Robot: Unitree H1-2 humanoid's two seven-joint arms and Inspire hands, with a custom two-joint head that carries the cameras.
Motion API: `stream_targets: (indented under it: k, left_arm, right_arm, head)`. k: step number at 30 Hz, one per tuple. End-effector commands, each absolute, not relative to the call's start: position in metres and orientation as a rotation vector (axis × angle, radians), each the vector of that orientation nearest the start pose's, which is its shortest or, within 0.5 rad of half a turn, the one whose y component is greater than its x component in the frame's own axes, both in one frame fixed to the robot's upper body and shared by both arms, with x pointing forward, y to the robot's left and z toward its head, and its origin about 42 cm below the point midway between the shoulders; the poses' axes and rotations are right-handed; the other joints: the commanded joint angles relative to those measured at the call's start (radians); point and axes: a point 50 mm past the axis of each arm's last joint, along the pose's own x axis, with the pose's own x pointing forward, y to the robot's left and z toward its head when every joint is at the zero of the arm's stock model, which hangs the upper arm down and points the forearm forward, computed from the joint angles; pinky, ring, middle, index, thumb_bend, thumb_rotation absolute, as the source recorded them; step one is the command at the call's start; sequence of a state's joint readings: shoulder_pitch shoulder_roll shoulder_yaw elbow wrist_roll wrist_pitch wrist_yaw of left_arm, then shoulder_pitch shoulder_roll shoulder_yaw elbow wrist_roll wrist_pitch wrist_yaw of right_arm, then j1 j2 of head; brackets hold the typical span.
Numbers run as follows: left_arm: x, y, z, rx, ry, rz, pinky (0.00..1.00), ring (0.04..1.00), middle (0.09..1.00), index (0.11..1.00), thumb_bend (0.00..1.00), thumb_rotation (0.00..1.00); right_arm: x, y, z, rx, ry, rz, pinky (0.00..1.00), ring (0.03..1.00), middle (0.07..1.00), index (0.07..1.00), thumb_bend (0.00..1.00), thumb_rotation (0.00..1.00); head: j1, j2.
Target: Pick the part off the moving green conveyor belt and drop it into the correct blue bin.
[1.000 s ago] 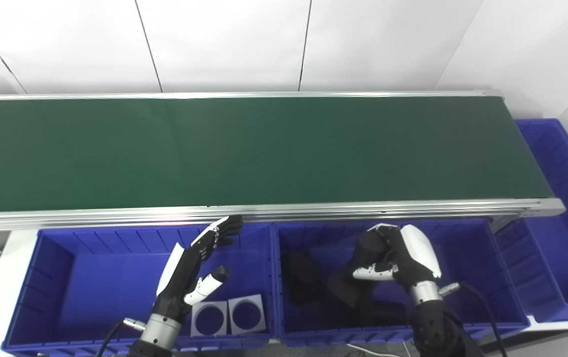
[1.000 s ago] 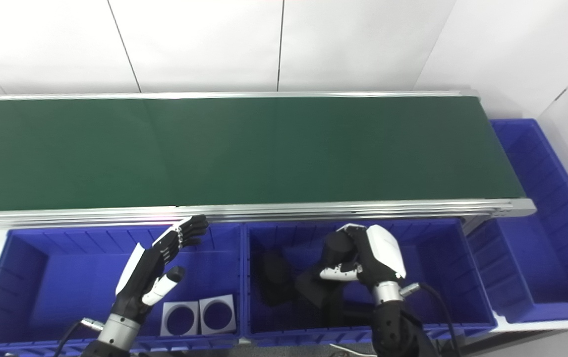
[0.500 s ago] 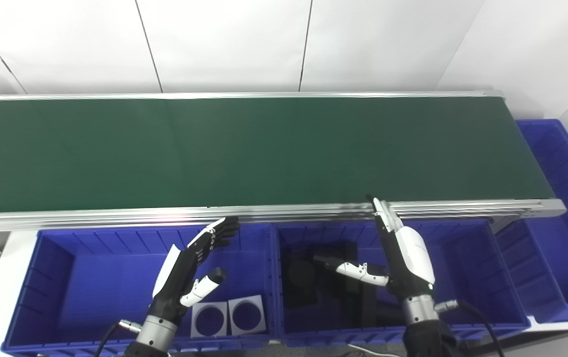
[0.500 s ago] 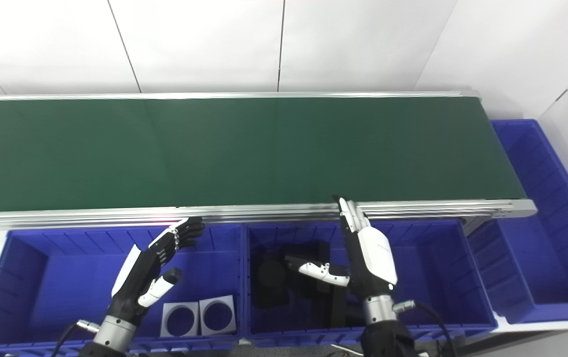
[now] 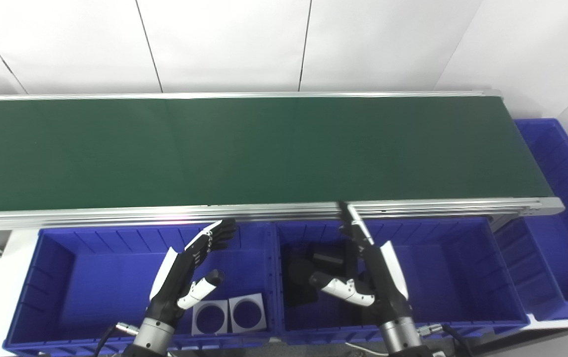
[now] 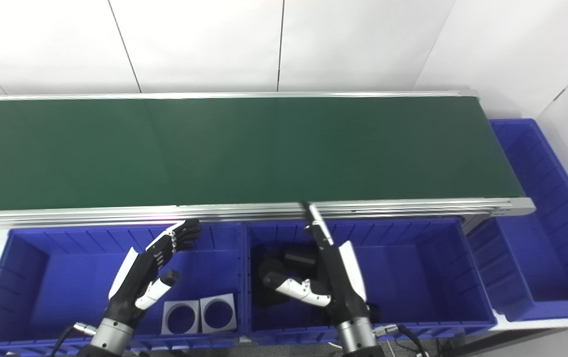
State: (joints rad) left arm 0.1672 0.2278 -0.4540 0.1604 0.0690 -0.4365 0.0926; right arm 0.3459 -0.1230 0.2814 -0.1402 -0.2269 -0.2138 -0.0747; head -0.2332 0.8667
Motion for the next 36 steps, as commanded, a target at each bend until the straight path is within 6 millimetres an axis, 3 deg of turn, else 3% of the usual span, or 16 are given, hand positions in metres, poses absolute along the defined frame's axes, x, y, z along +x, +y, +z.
stream_targets:
  k: [1, 6, 14, 36]
  left_arm:
    - [0.193, 0.180, 0.039, 0.171, -0.147, -0.387, 0.79, 0.827, 0.842, 0.844, 0.70, 0.88]
    - [0.192, 0.178, 0.039, 0.163, -0.144, -0.385, 0.81, 0.837, 0.853, 0.853, 0.70, 0.87]
    - [0.191, 0.179, 0.038, 0.159, -0.136, -0.396, 0.83, 0.862, 0.882, 0.884, 0.70, 0.85]
    - [0.193, 0.184, 0.036, 0.167, -0.128, -0.388, 0.83, 0.859, 0.879, 0.881, 0.71, 0.86]
  right_arm:
    - [0.161, -0.186, 0.075, -0.230, -0.072, 0.245, 0.83, 0.883, 0.899, 0.906, 0.91, 0.54]
    - [0.163, -0.188, 0.065, -0.209, -0.031, 0.250, 0.83, 0.890, 0.908, 0.918, 0.91, 0.51]
    - [0.167, -0.190, 0.058, -0.206, -0.018, 0.226, 0.86, 0.913, 0.926, 0.931, 0.93, 0.56]
    - [0.171, -0.185, 0.055, -0.288, -0.049, 0.194, 0.84, 0.910, 0.921, 0.937, 0.92, 0.60]
  head:
    - [0.001, 0.000]
    - [0.017, -0.005]
    - [0.033, -0.012]
    - [0.034, -0.018]
